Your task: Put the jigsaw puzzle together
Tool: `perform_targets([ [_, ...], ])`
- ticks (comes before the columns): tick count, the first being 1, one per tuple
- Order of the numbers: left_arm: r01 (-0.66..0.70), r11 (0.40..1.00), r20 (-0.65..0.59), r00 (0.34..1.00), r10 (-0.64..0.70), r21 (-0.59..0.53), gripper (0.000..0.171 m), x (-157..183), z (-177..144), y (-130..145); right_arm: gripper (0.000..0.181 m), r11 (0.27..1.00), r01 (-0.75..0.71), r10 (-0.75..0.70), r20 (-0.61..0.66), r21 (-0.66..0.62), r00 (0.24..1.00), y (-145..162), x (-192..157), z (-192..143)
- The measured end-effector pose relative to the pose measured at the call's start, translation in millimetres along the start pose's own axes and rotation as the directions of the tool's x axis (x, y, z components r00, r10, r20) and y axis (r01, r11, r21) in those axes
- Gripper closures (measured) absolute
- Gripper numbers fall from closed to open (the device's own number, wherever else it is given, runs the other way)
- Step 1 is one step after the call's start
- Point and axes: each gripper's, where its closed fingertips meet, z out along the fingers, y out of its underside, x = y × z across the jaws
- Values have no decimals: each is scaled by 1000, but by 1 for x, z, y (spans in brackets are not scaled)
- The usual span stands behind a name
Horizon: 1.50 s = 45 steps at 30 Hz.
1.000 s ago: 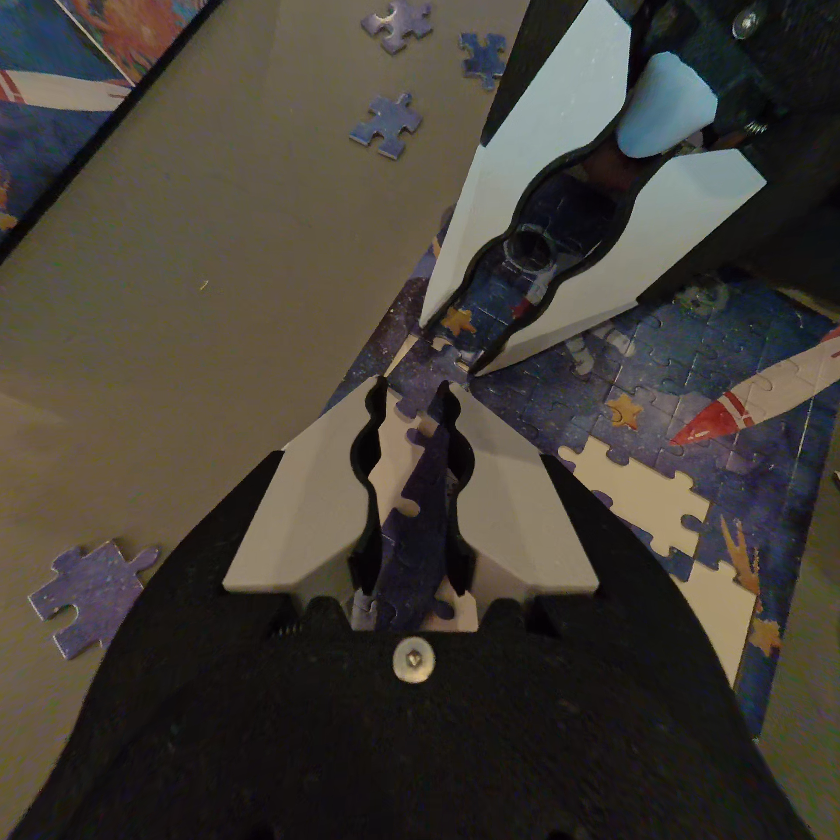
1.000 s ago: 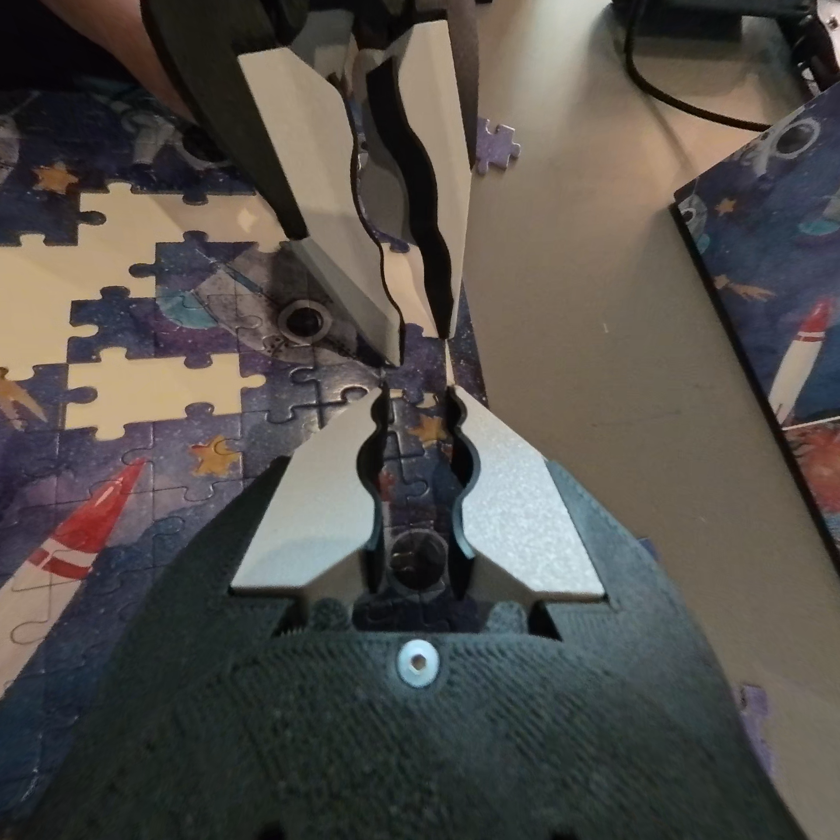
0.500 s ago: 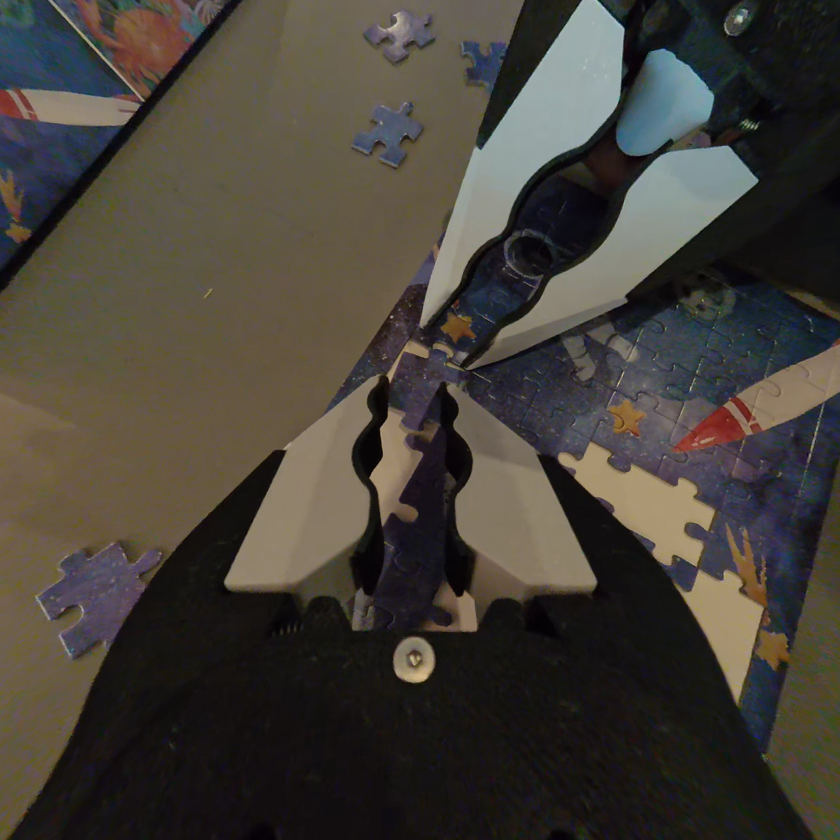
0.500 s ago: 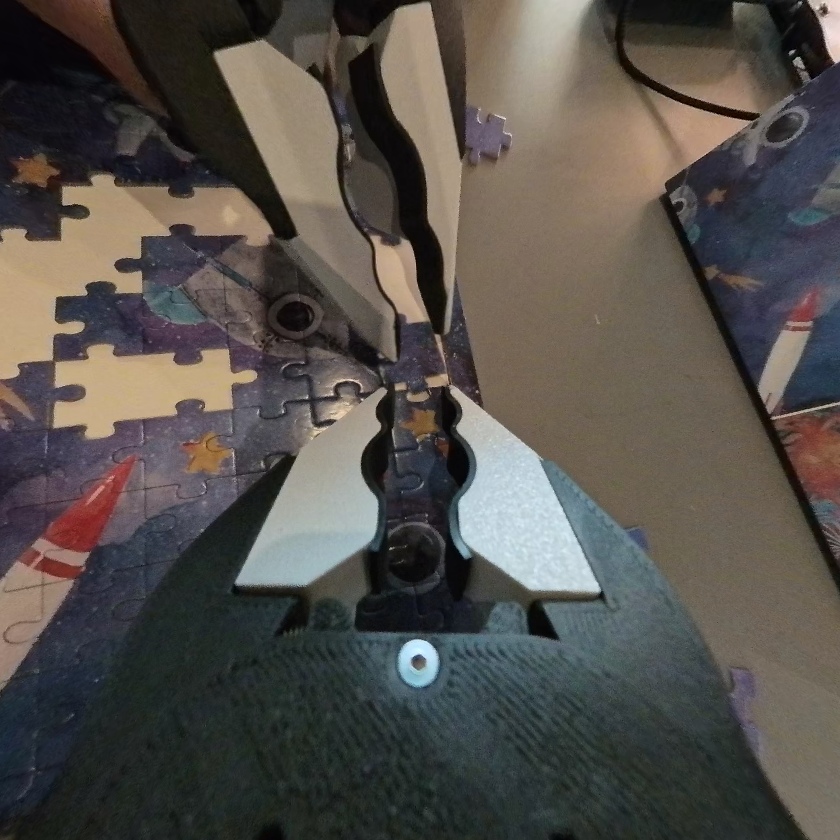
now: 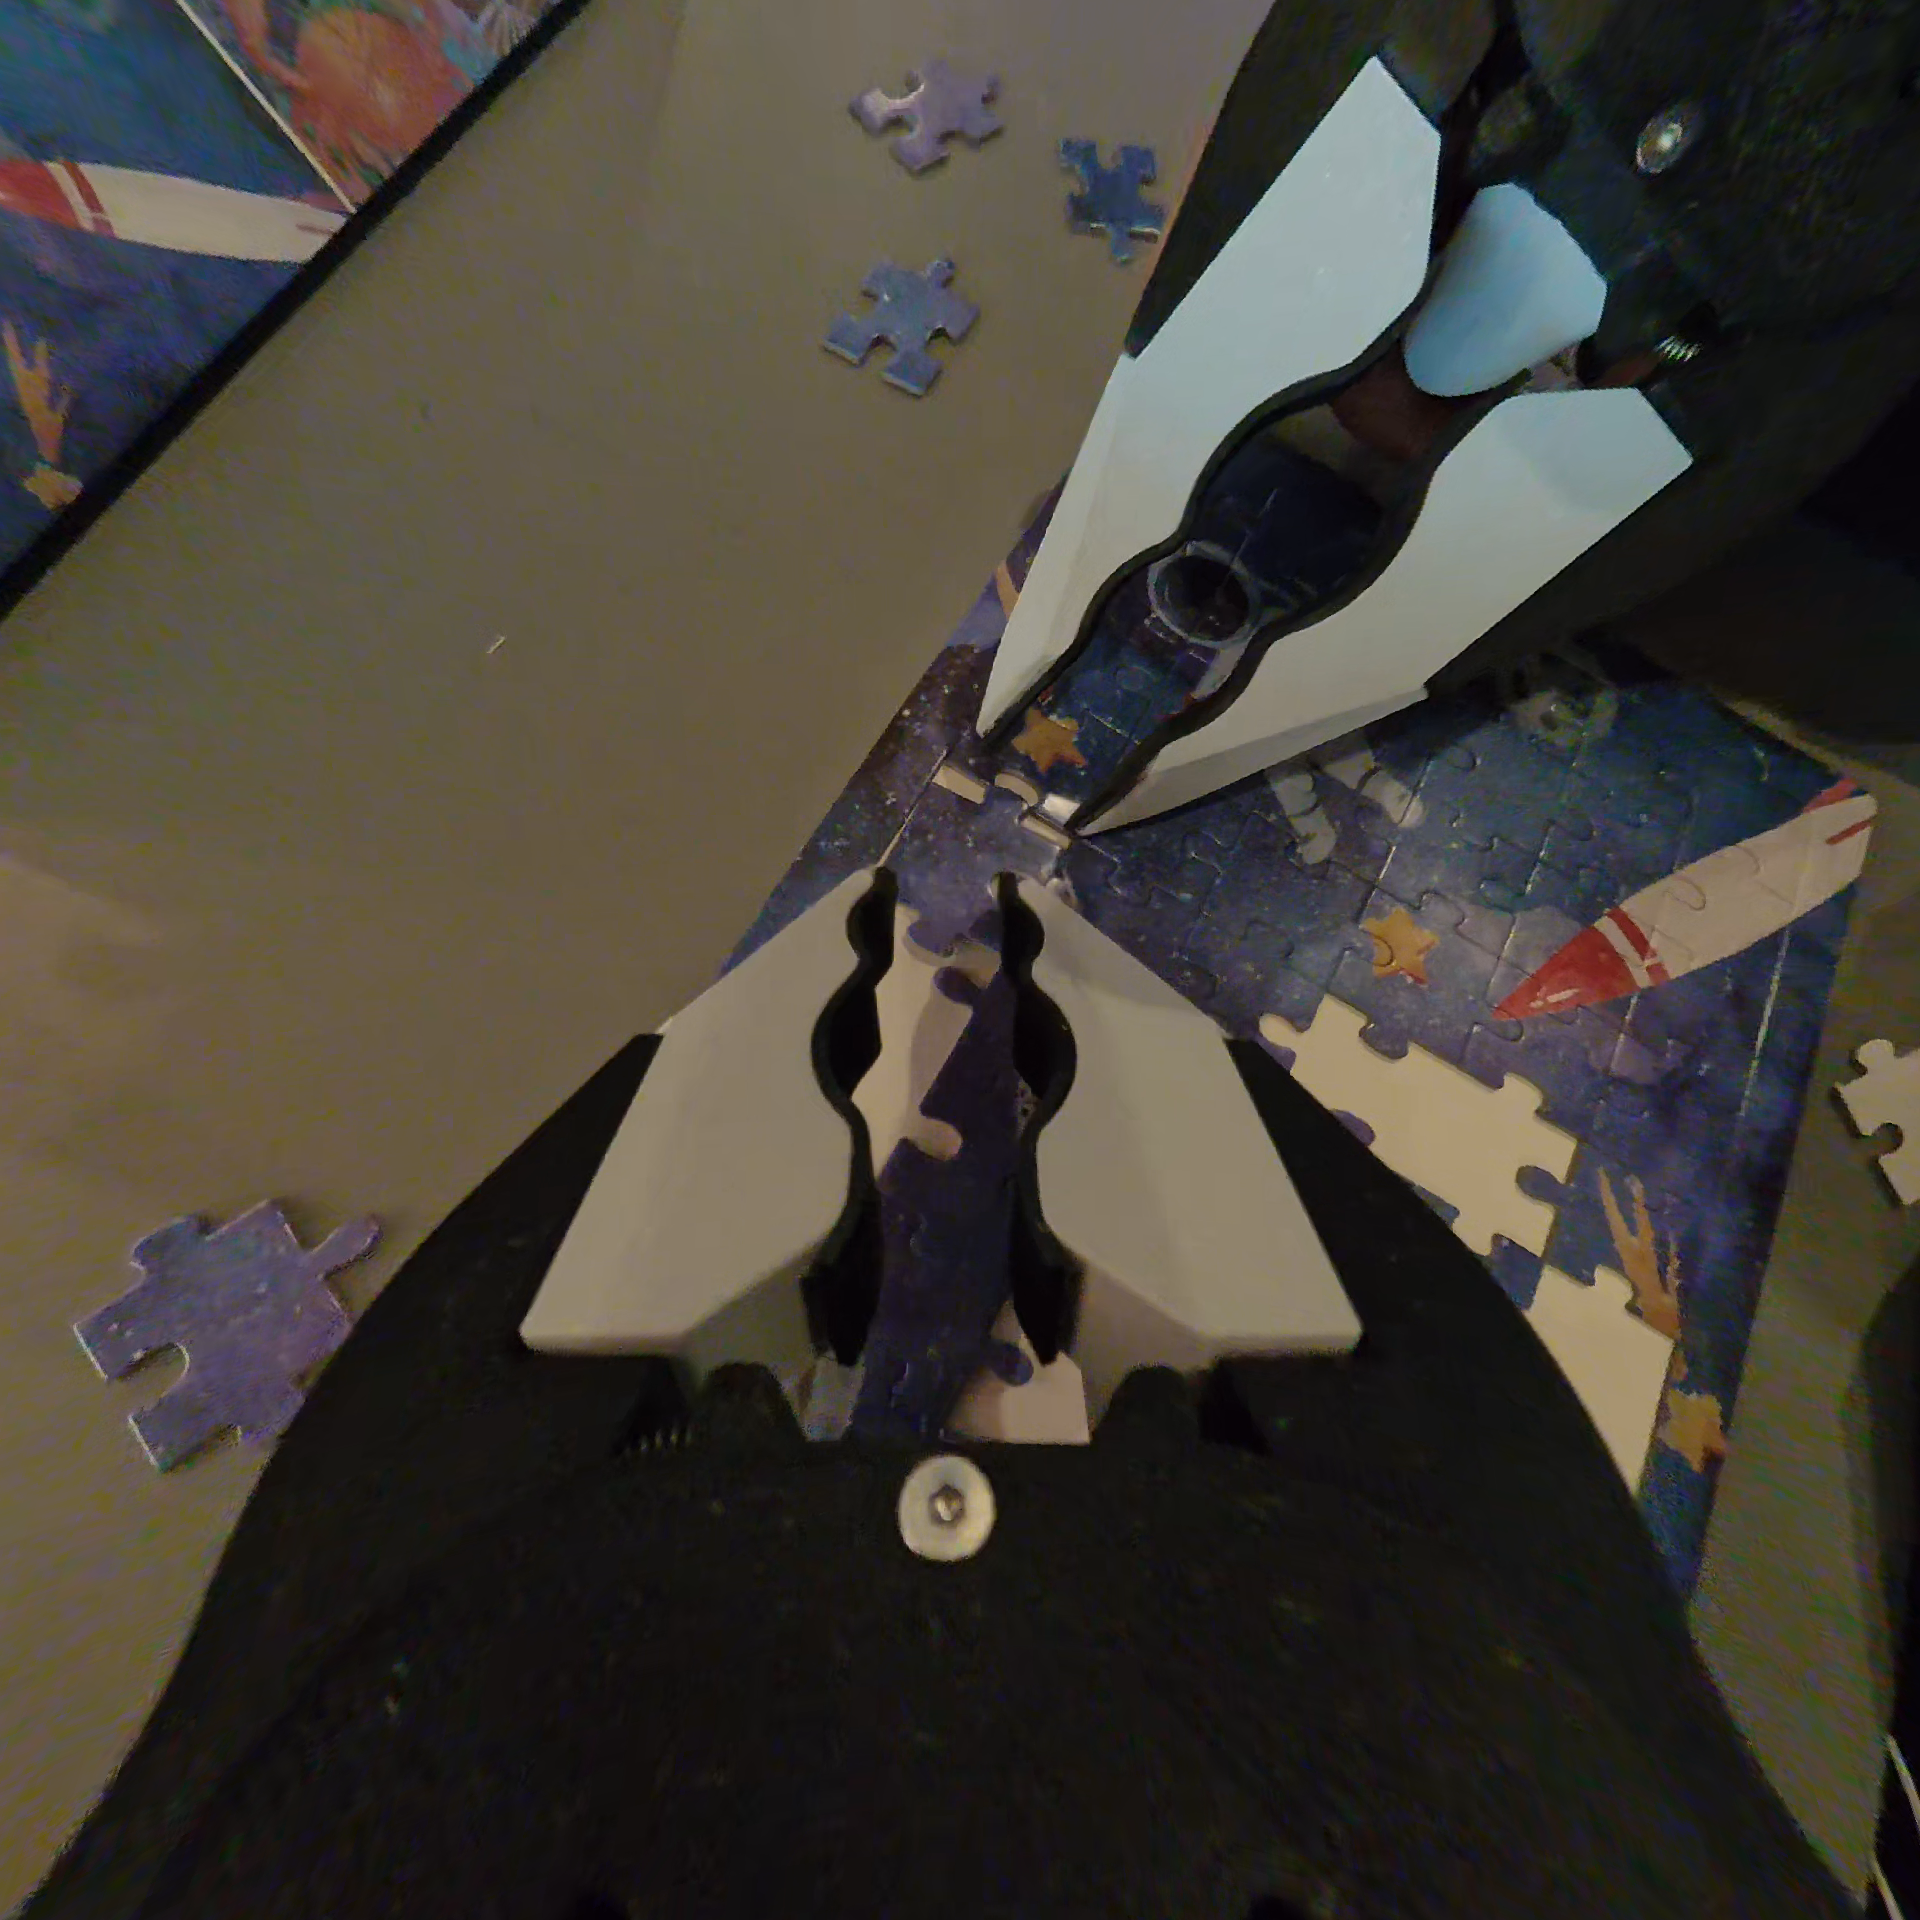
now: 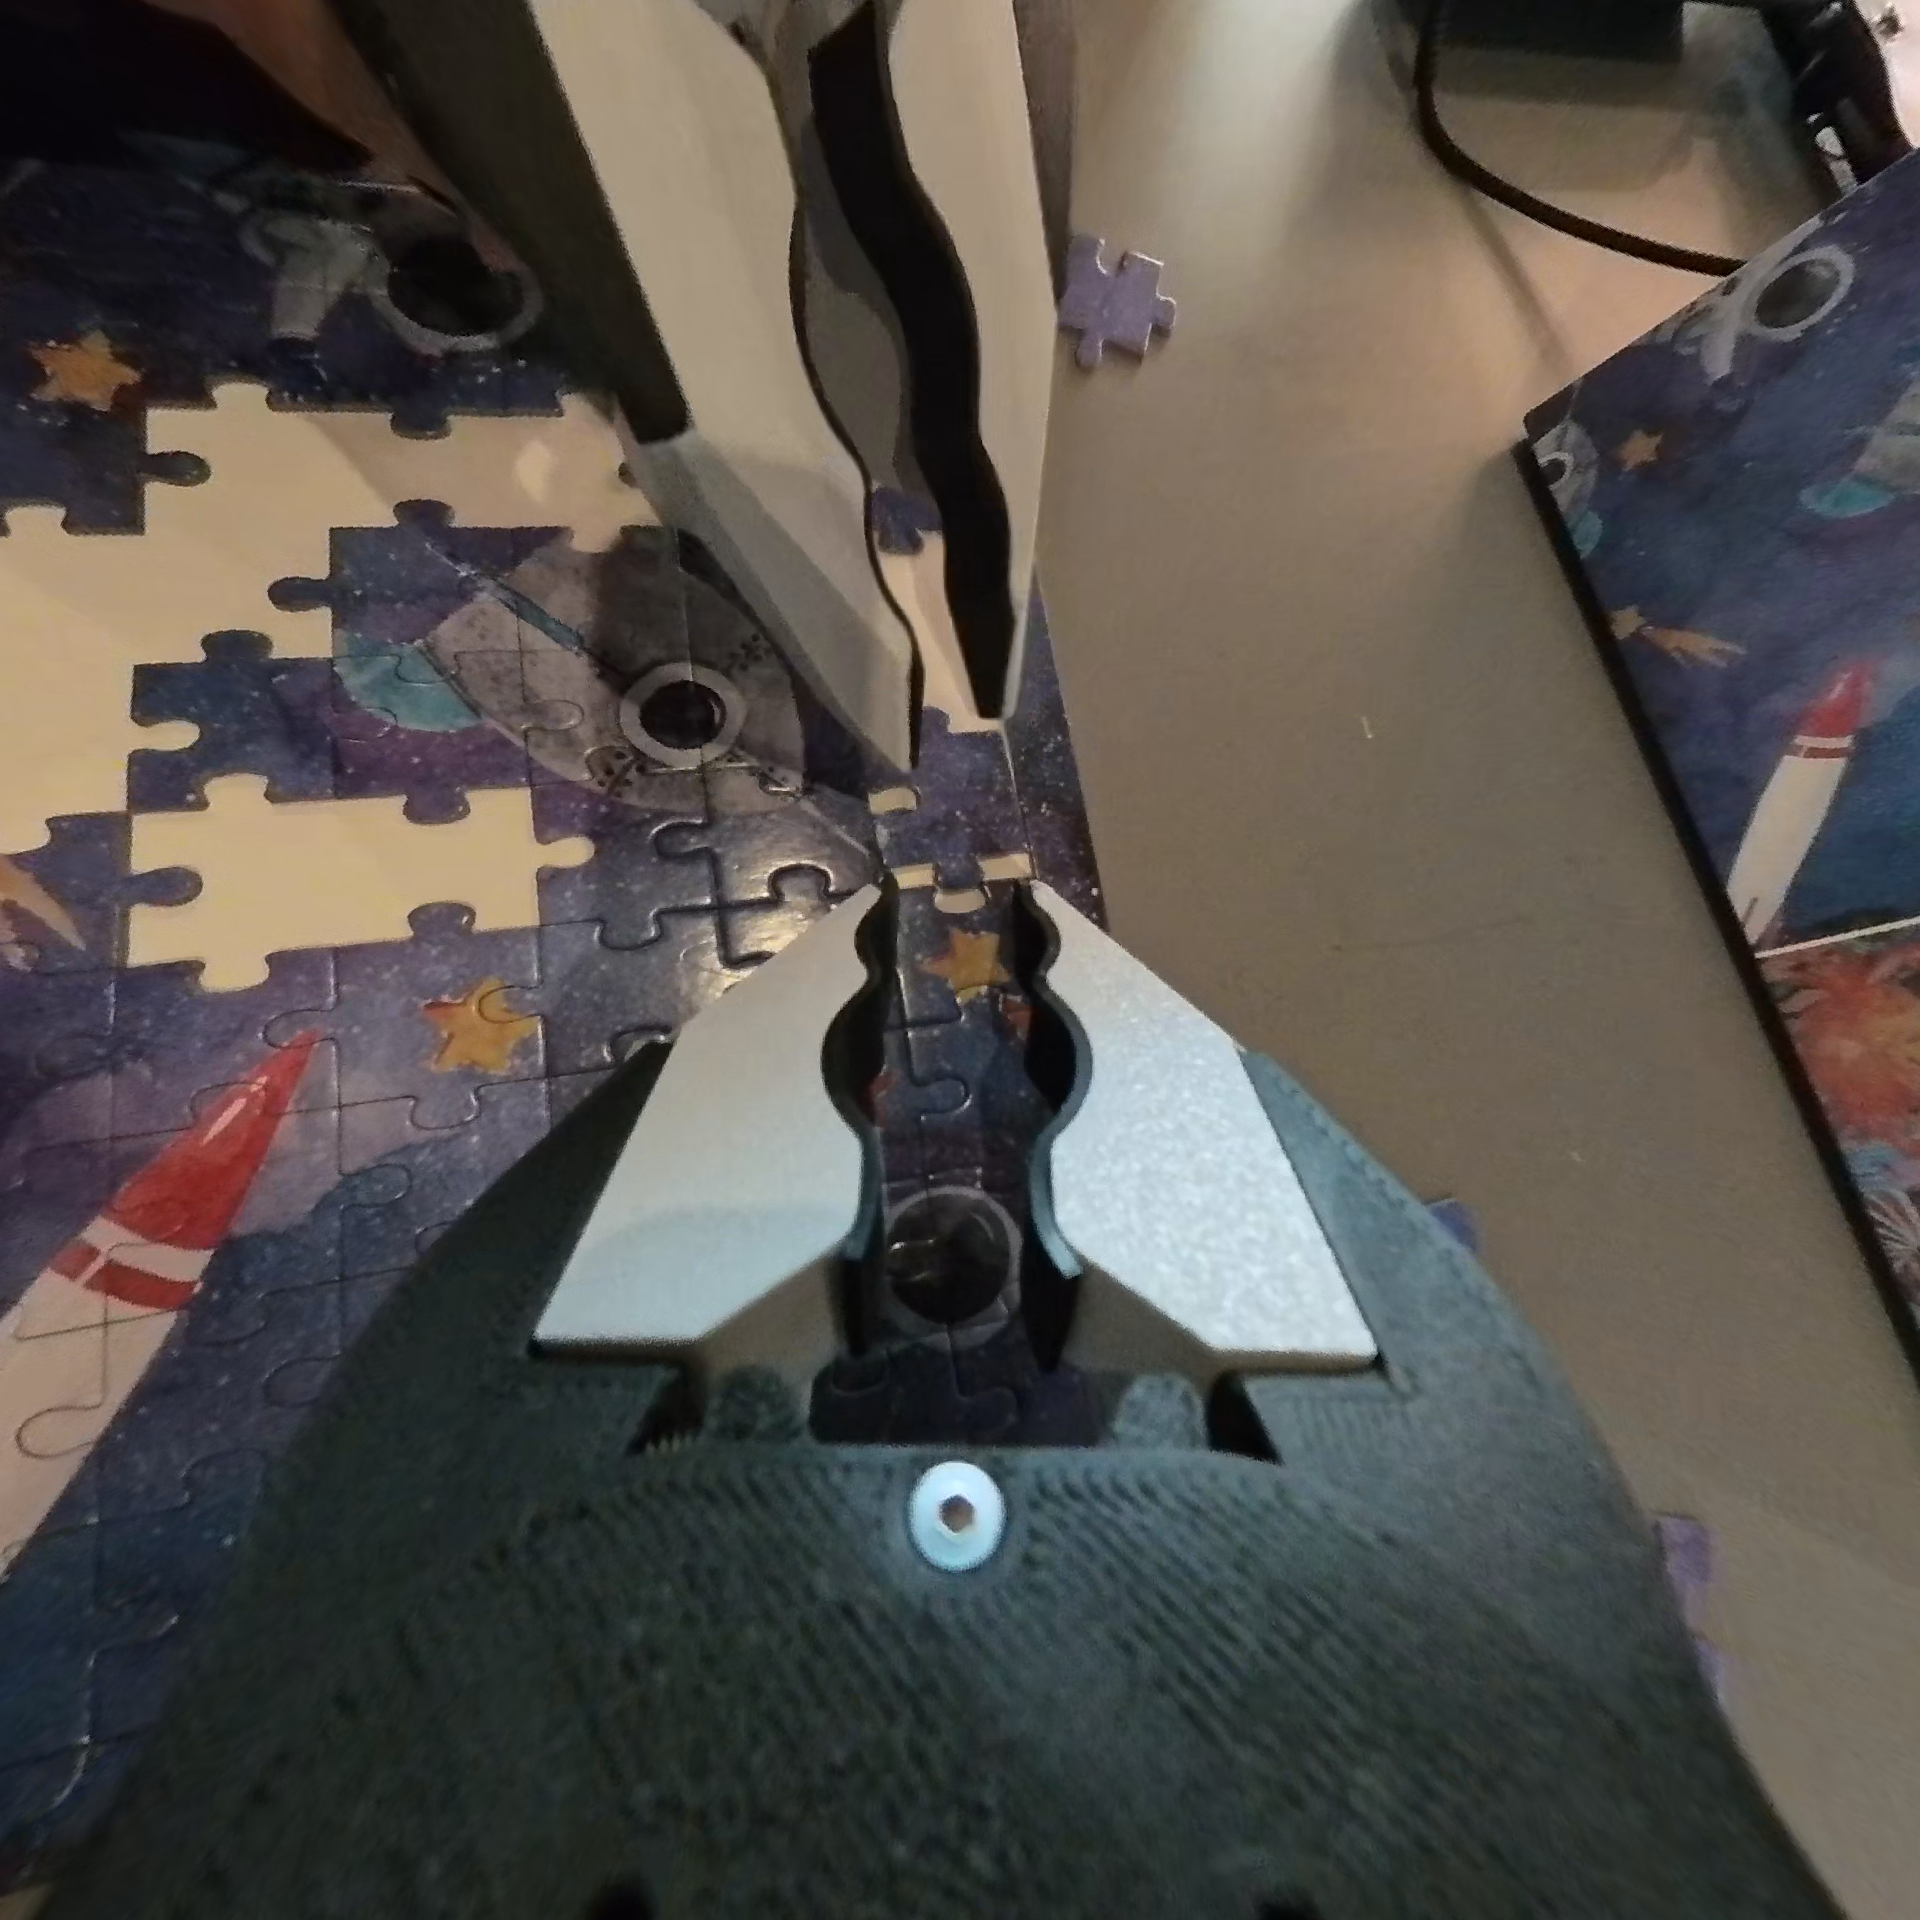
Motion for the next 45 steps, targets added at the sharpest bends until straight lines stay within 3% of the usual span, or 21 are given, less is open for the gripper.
perform_targets([
  [28,21,1000,-9,1000,-21,-19,156,2,5,3,160,1000,-20,20,9,9,1000,0,1,-1],
  [33,11,1000,4,1000,-11,-10,156,1,4,2,167,994,-64,65,-9,93,998,-14,9,-10],
  [36,9,1000,2,1000,-9,2,156,1,2,0,181,987,-111,118,-57,115,991,-14,23,-15],
  [41,12,1000,-7,1000,-12,0,156,2,2,0,181,974,-201,204,-20,100,979,-8,28,-15],
  [45,0,1000,2,1000,0,-21,155,2,4,3,181,983,-167,167,14,80,986,-8,18,-11],
])
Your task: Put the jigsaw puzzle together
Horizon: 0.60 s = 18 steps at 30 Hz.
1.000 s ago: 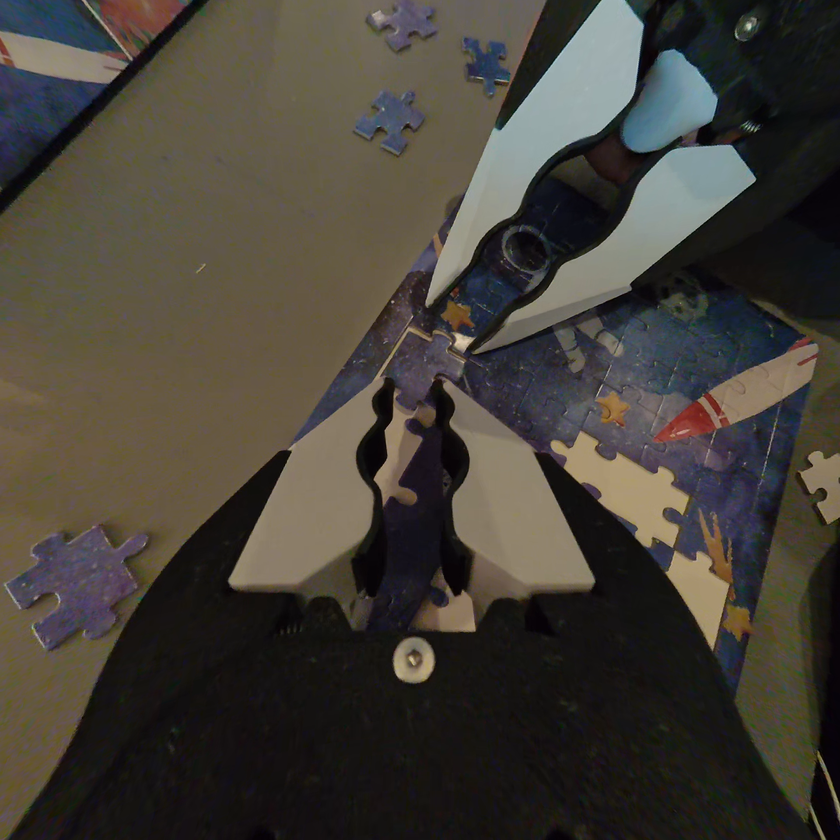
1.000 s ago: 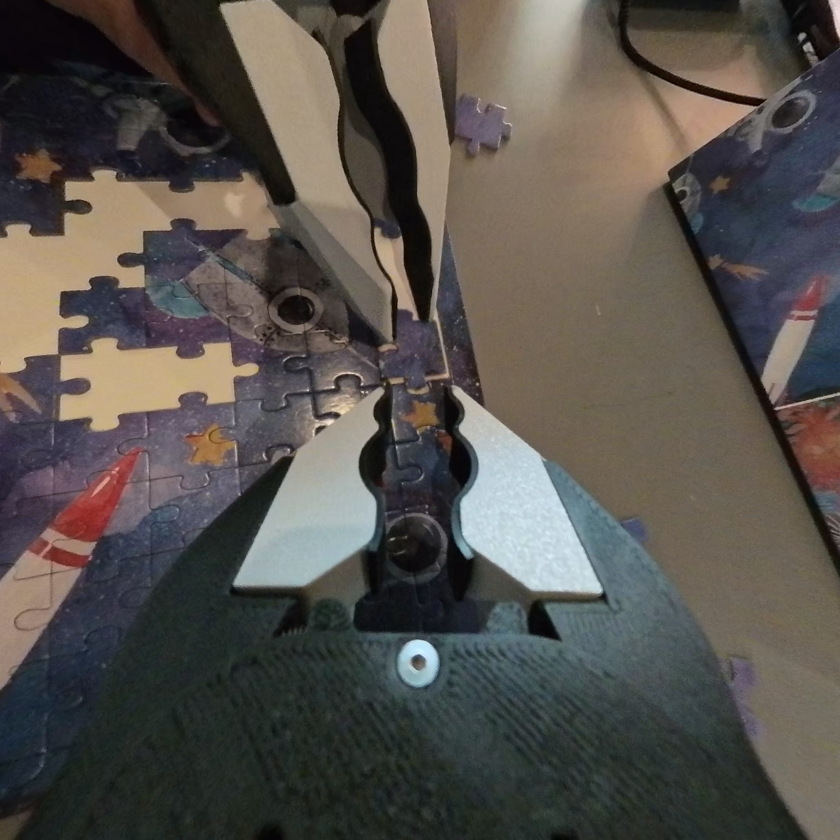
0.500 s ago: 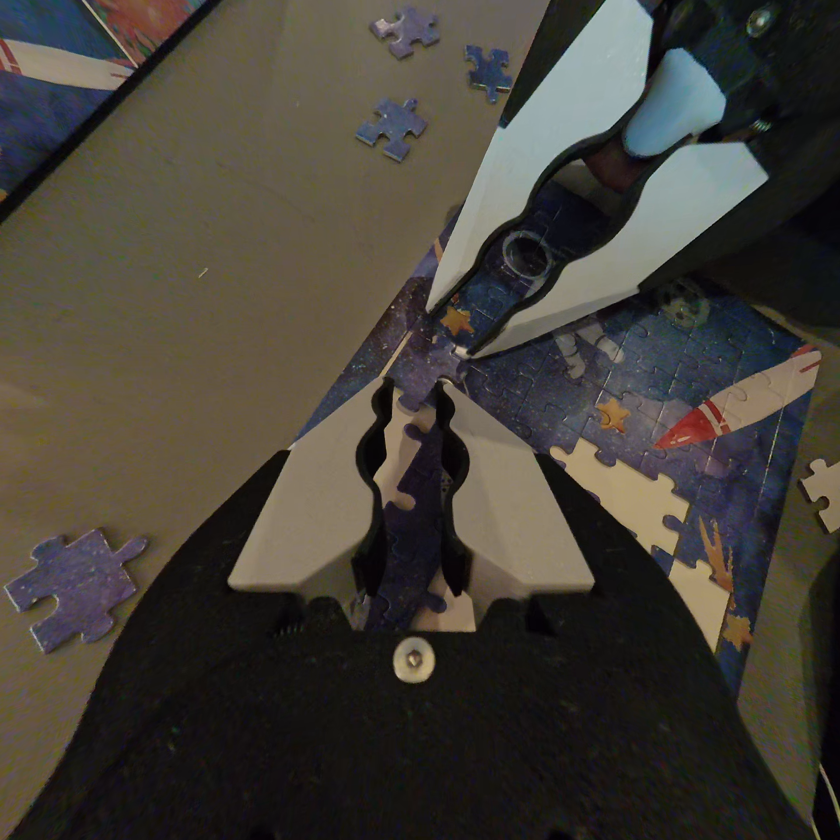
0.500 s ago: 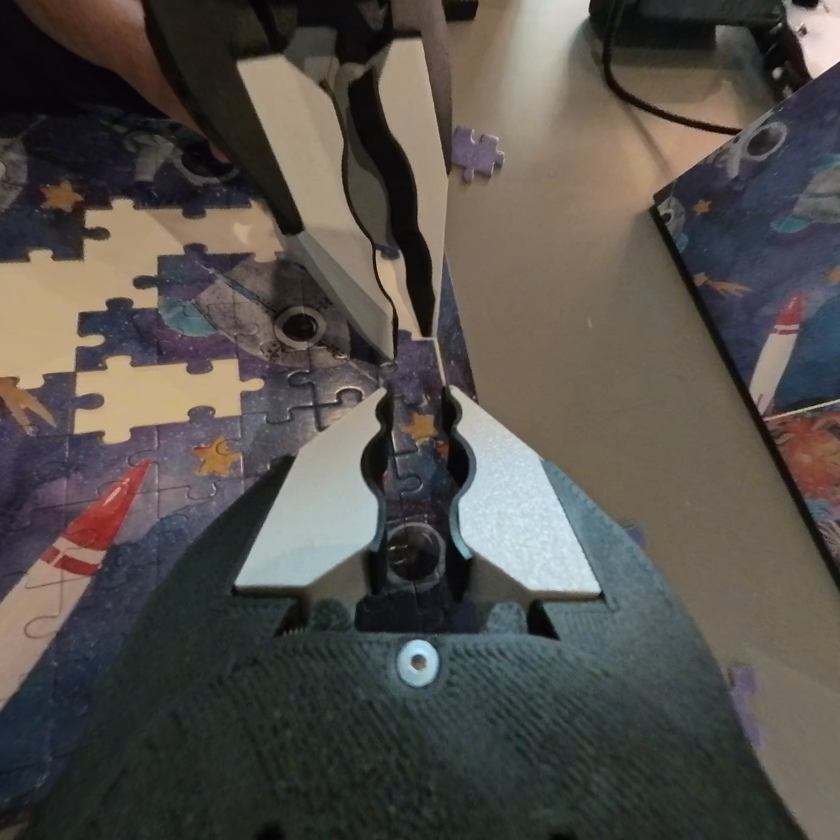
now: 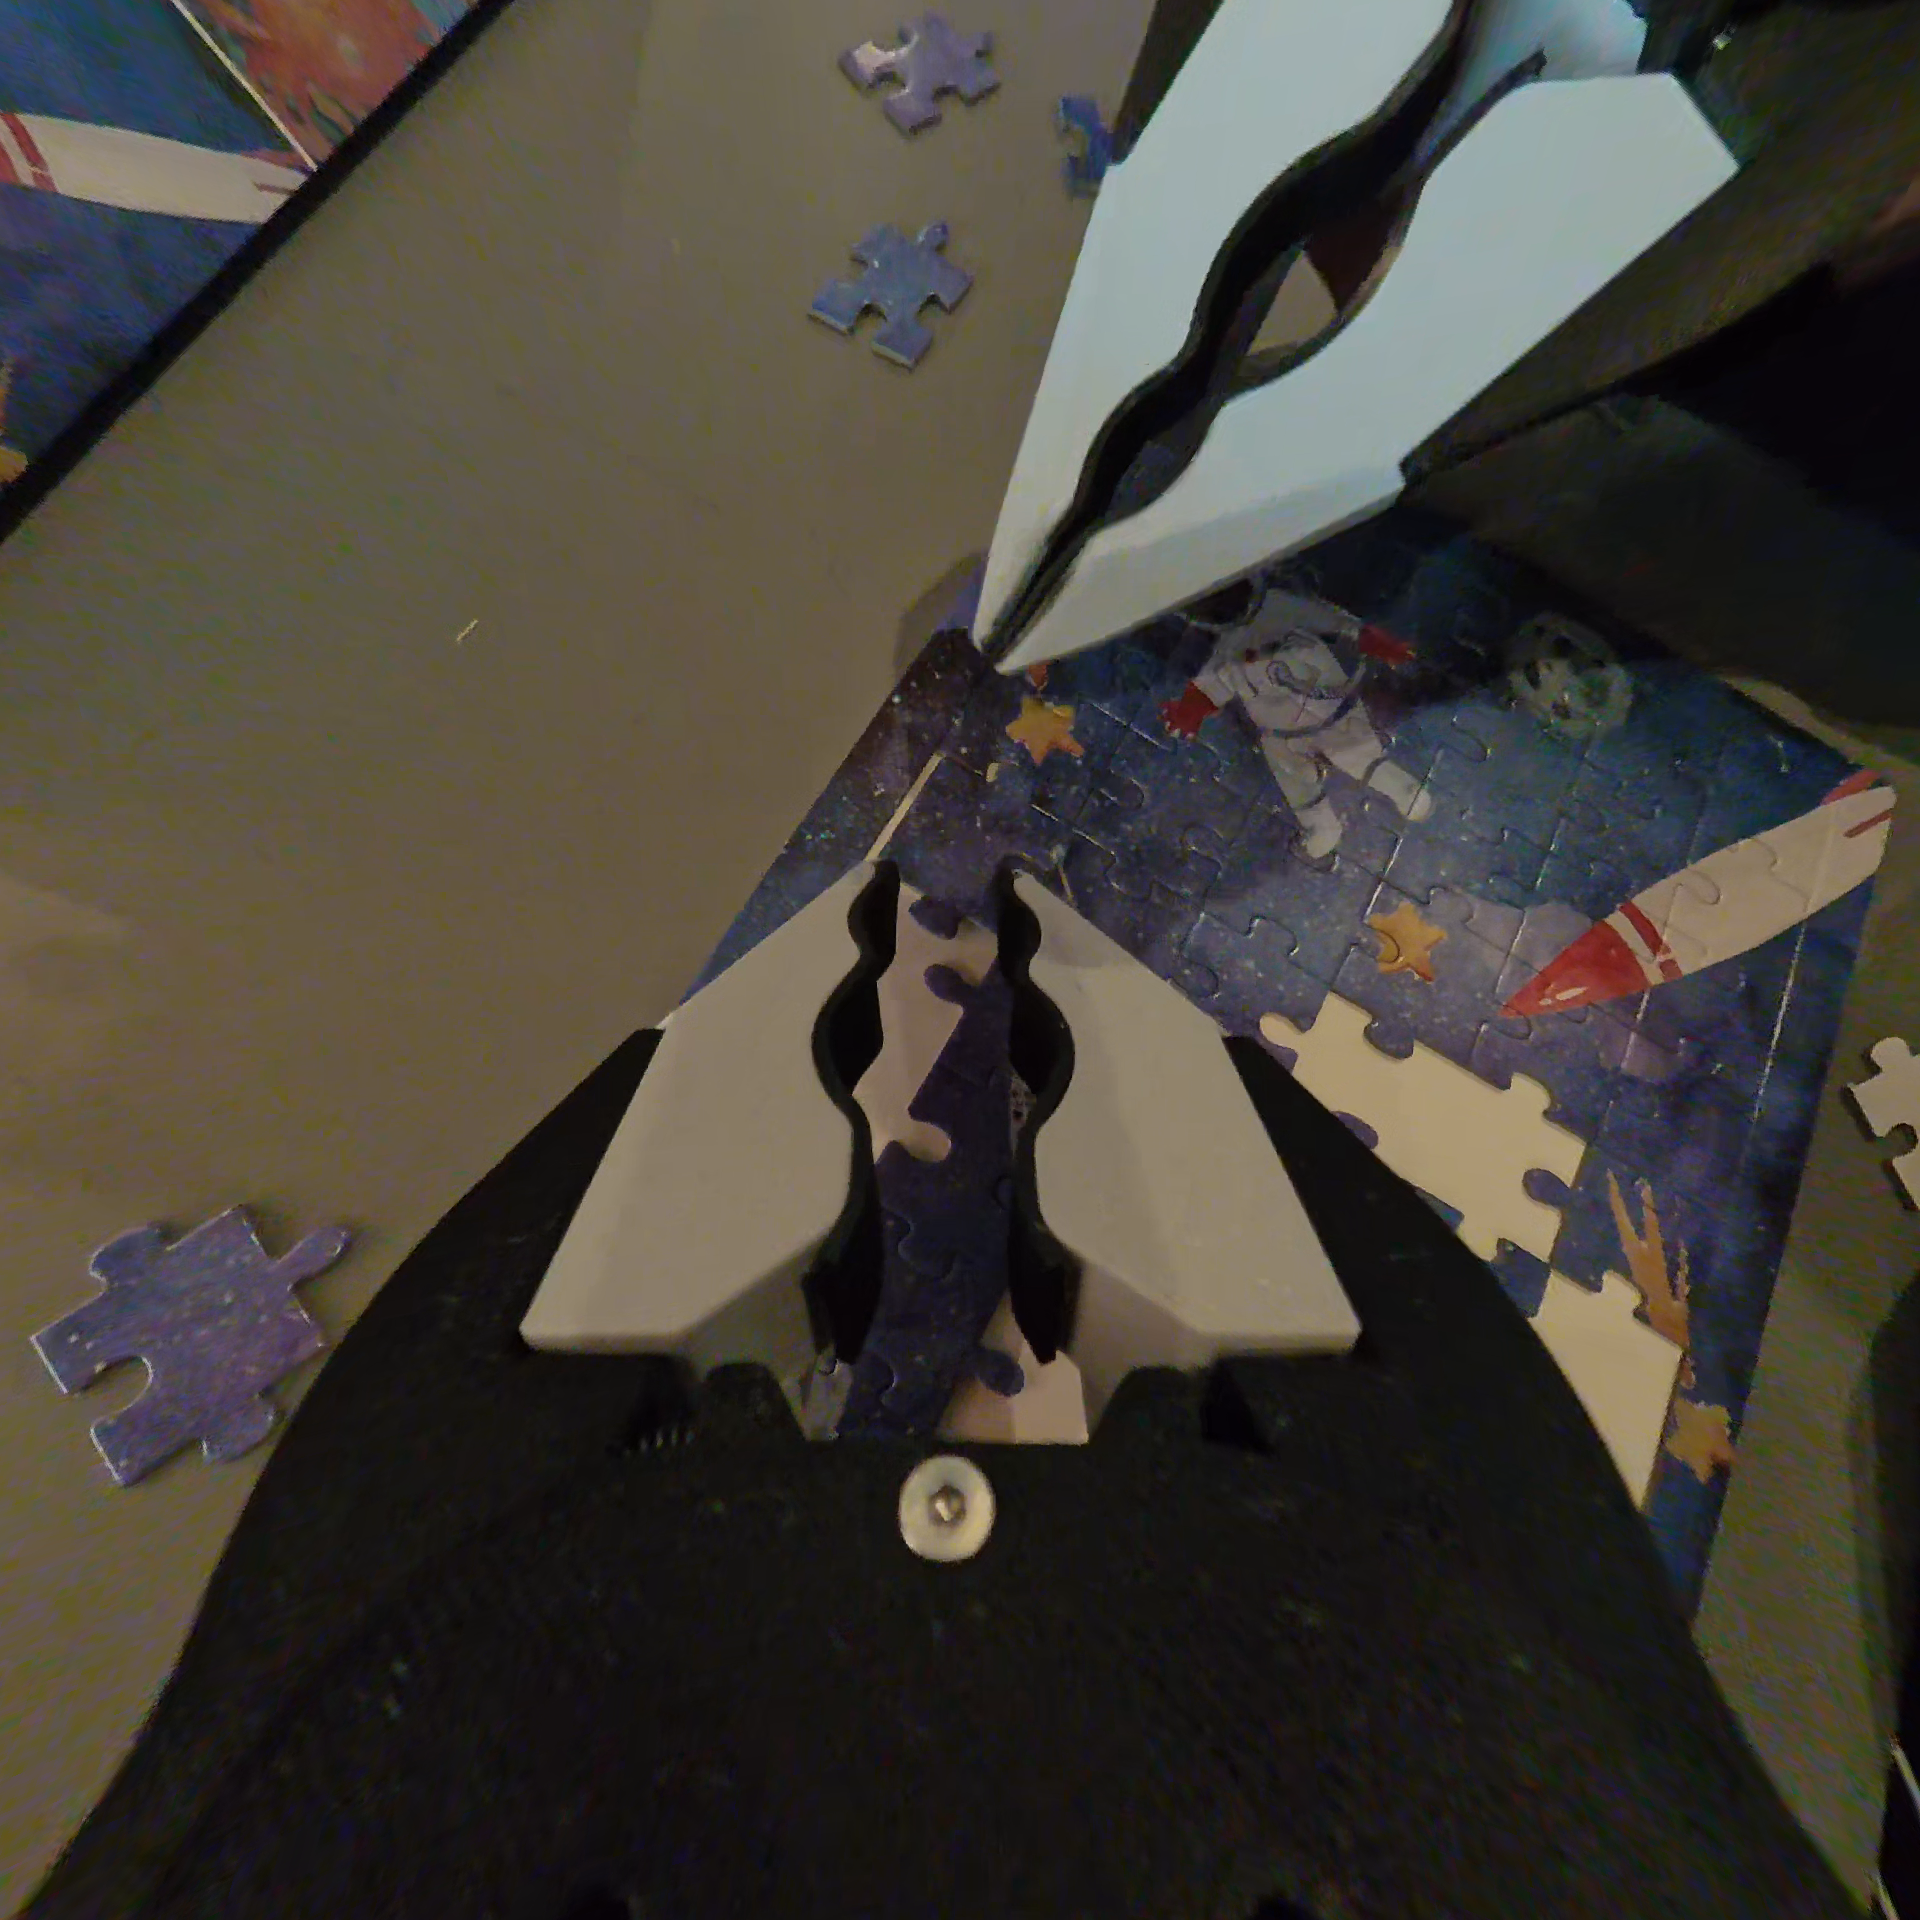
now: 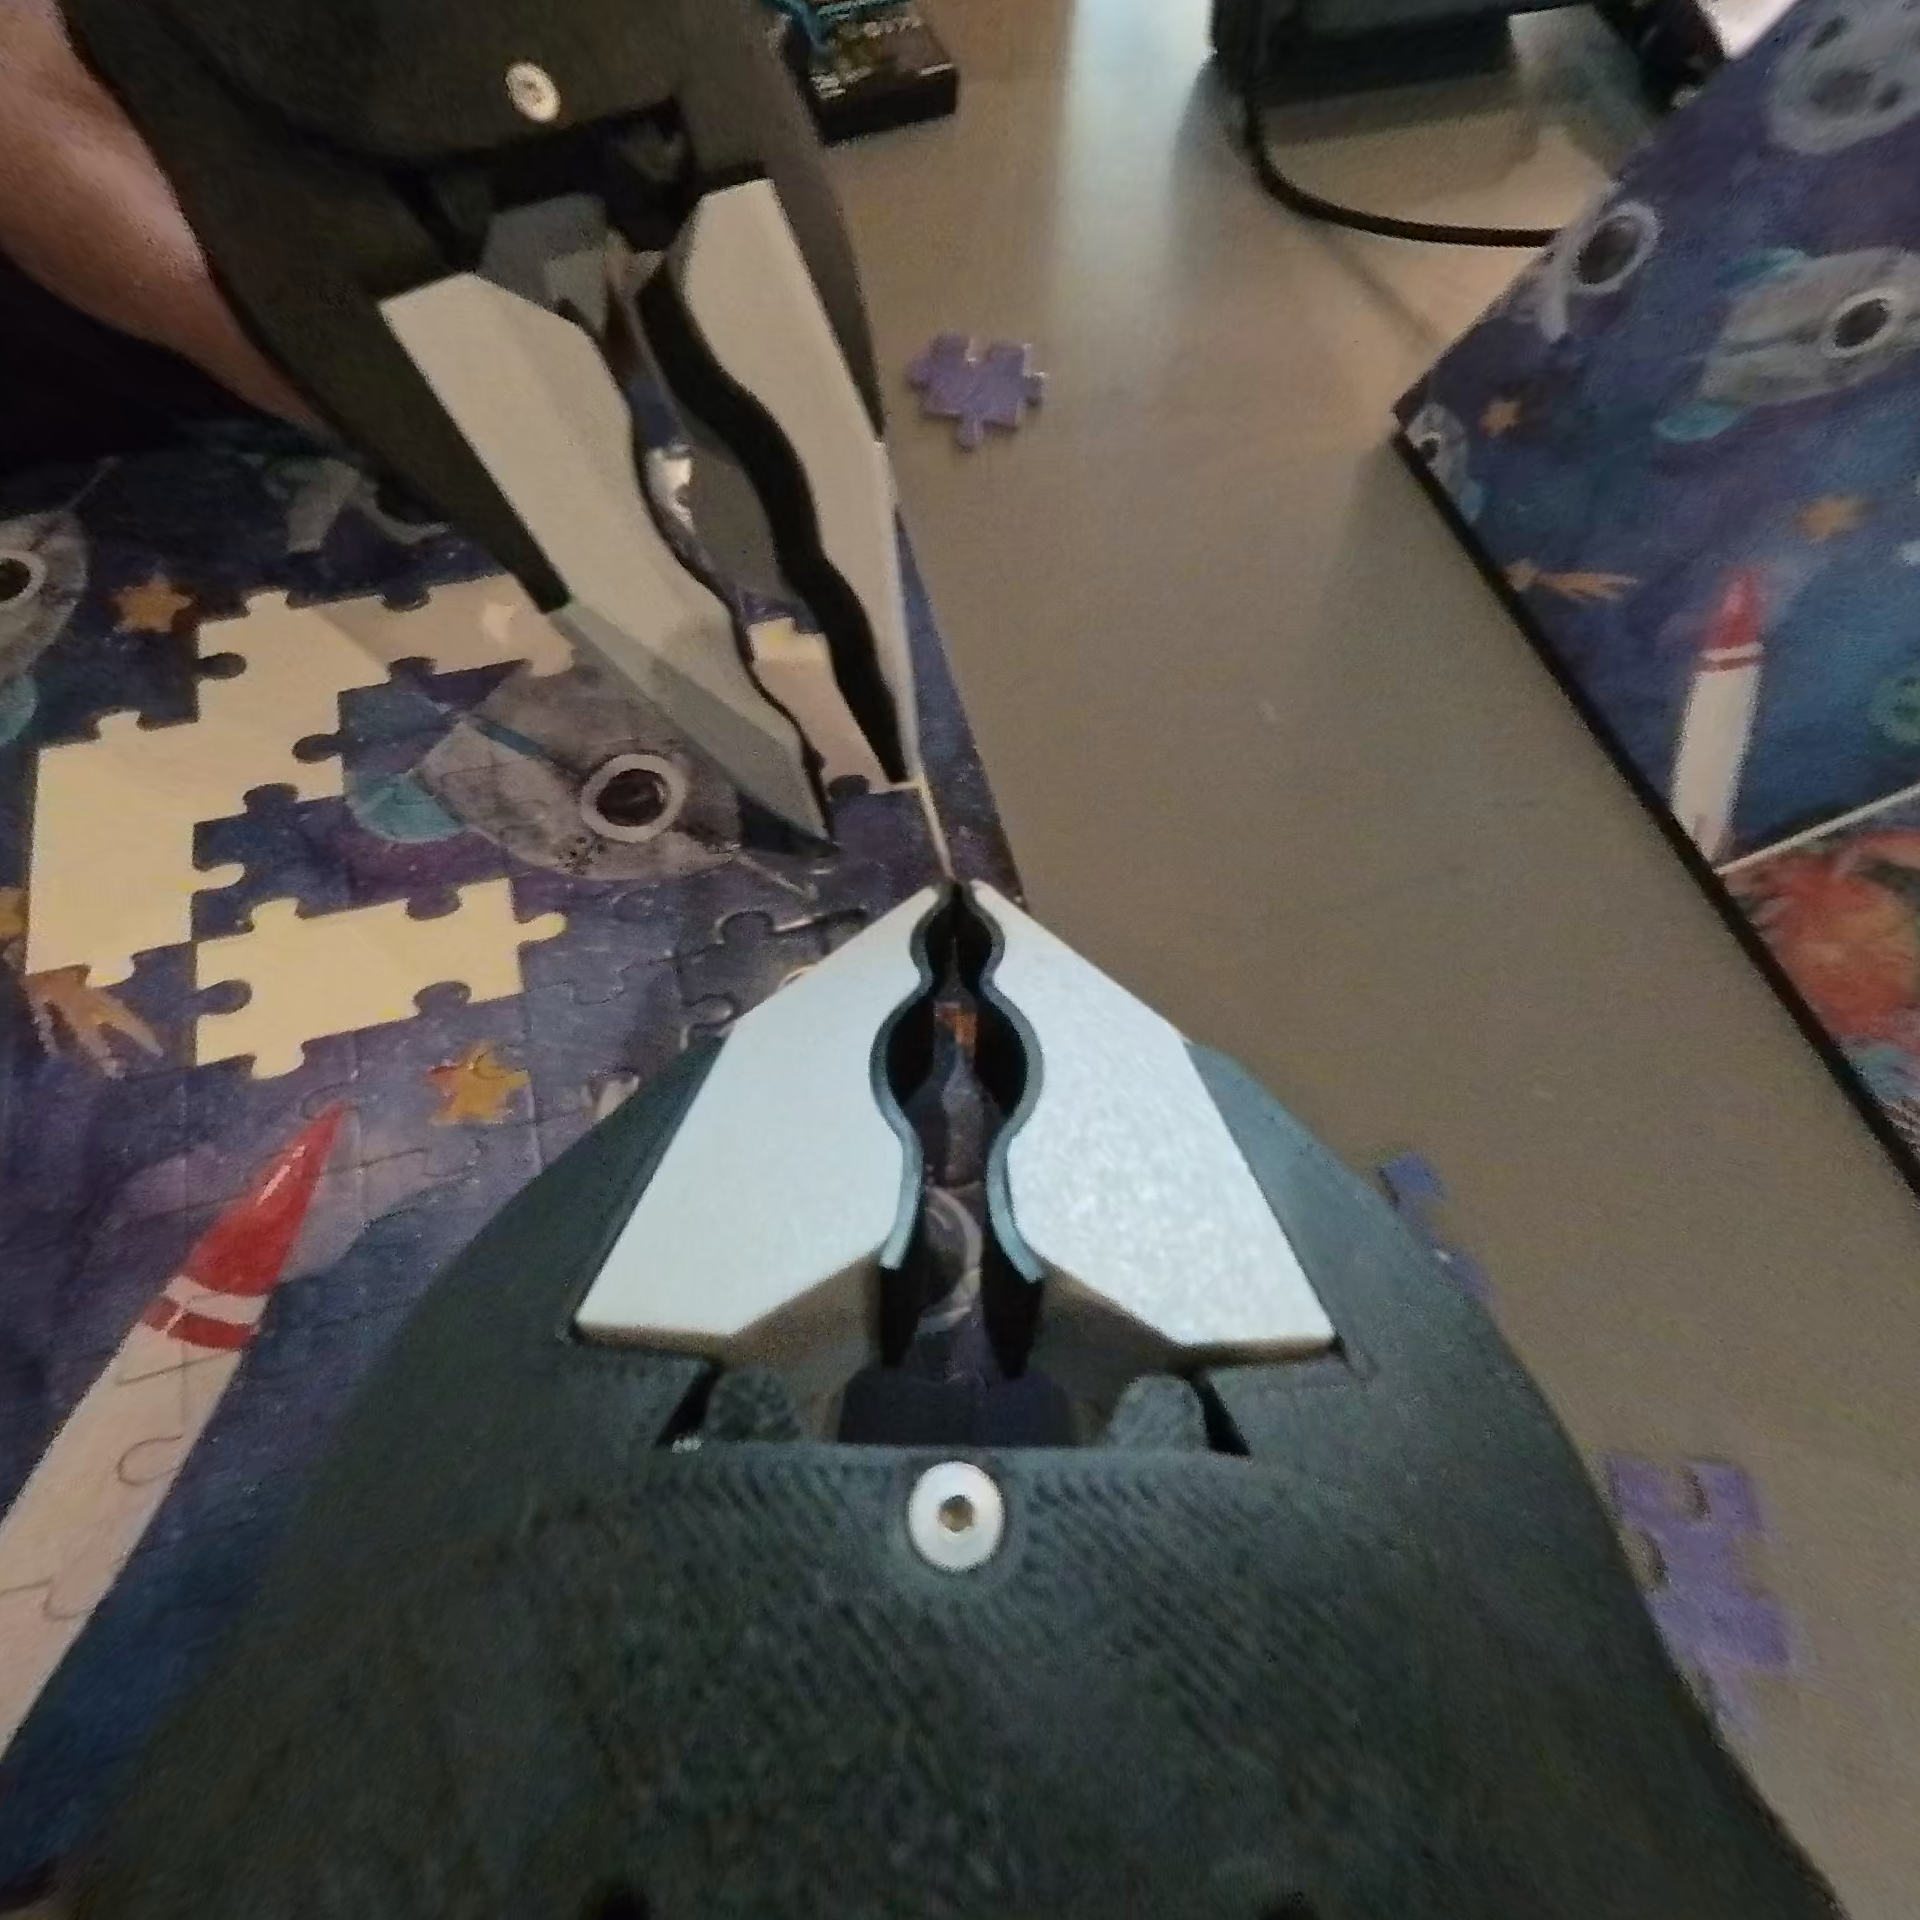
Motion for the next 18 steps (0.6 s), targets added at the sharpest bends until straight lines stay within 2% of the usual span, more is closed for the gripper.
perform_targets([
  [5,-3,1000,10,1000,3,0,155,-1,0,0,181,998,54,-53,54,-27,997,3,-16,8],
  [11,-15,1000,20,1000,15,0,158,-1,1,-1,181,993,94,-91,46,-64,995,10,-19,14],
  [18,-27,1000,21,999,27,3,158,0,1,-2,181,993,104,-103,30,-50,994,7,-19,15],
])
